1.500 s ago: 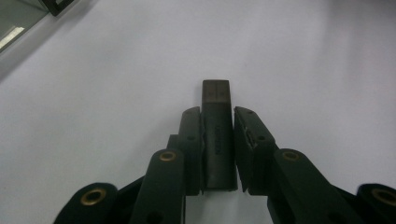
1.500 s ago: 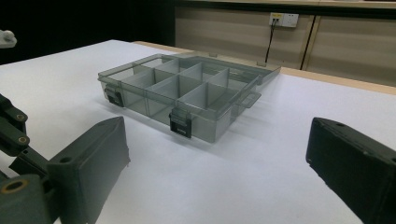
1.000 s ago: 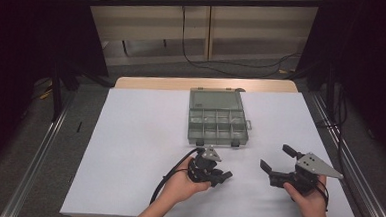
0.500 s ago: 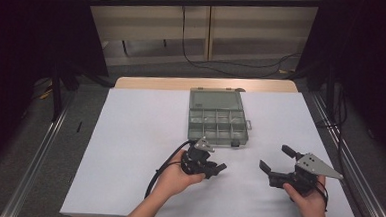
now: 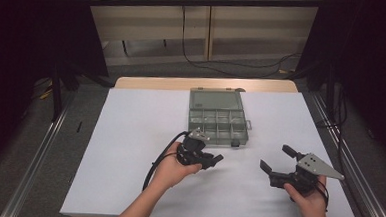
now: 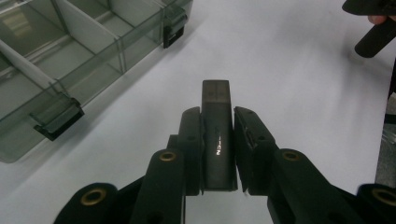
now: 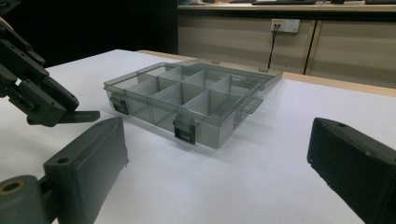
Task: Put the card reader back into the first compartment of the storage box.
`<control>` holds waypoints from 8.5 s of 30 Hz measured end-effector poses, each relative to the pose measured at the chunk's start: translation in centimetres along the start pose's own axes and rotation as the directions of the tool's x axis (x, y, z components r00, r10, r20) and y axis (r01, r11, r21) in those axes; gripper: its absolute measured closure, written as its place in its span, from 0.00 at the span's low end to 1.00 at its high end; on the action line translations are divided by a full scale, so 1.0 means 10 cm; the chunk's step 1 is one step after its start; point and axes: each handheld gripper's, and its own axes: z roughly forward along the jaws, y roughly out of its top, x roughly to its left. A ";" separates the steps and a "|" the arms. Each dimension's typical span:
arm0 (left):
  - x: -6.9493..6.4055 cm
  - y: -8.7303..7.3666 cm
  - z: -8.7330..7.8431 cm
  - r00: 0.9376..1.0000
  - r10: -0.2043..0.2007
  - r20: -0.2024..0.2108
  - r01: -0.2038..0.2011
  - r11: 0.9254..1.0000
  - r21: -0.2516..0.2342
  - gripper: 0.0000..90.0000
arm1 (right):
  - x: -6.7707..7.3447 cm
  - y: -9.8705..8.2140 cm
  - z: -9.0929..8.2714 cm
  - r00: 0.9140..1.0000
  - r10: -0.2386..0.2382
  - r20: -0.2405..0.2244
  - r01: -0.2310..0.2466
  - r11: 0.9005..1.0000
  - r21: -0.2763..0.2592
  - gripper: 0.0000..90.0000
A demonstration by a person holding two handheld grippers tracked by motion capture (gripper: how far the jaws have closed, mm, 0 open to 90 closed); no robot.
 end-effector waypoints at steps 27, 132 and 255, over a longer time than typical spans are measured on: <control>0.16 0.24 -0.21 0.997 -0.048 -0.059 0.046 0.998 -0.034 0.82 | -0.01 0.01 -0.02 1.000 0.017 -0.002 -0.017 1.000 -0.009 0.04; 0.91 0.63 -0.11 0.901 -0.276 -0.333 0.243 0.960 -0.137 0.82 | 0.01 0.02 -0.02 1.000 0.008 -0.024 -0.009 1.000 -0.021 0.04; 1.11 0.64 0.35 0.813 -0.368 -0.452 0.317 0.930 -0.187 0.73 | -0.01 0.03 -0.03 0.999 0.001 -0.040 -0.002 0.999 -0.032 0.04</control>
